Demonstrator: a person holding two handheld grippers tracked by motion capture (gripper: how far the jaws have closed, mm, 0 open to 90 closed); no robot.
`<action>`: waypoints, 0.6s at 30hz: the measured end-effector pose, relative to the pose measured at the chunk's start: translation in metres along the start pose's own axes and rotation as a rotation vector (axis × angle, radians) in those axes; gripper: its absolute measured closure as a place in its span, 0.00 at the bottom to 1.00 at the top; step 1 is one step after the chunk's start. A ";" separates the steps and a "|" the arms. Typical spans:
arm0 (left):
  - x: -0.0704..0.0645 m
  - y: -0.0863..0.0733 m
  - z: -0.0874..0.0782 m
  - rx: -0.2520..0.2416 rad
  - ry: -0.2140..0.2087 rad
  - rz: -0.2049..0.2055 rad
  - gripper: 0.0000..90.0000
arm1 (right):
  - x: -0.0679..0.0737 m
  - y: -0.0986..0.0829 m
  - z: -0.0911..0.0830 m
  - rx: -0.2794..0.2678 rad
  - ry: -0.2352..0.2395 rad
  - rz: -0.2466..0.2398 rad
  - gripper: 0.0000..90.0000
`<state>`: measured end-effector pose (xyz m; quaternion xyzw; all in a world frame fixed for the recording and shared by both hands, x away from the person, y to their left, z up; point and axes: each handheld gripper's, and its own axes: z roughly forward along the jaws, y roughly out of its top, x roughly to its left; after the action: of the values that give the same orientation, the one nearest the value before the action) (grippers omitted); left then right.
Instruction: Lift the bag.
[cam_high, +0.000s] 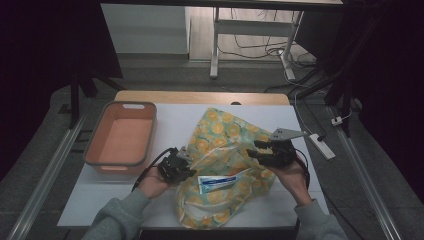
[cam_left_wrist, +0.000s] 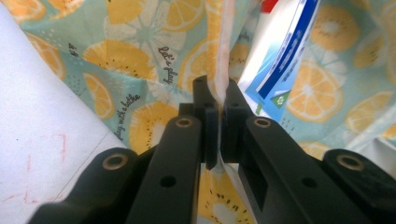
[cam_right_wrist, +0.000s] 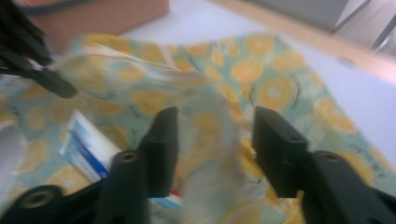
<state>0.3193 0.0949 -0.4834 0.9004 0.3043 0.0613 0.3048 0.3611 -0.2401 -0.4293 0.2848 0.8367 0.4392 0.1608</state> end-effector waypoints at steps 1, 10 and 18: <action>0.001 0.000 -0.002 -0.006 -0.004 0.003 0.97 | 0.008 0.002 -0.007 -0.020 -0.013 -0.018 0.50; 0.008 -0.002 -0.008 -0.035 -0.037 -0.015 0.97 | 0.077 -0.009 -0.021 0.096 0.148 -0.129 0.42; 0.009 -0.002 -0.010 -0.041 -0.042 -0.018 0.97 | 0.093 -0.042 0.004 0.254 0.136 -0.176 0.22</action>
<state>0.3226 0.1070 -0.4774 0.8922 0.3047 0.0458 0.3302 0.2761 -0.1990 -0.4686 0.1983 0.9162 0.3322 0.1043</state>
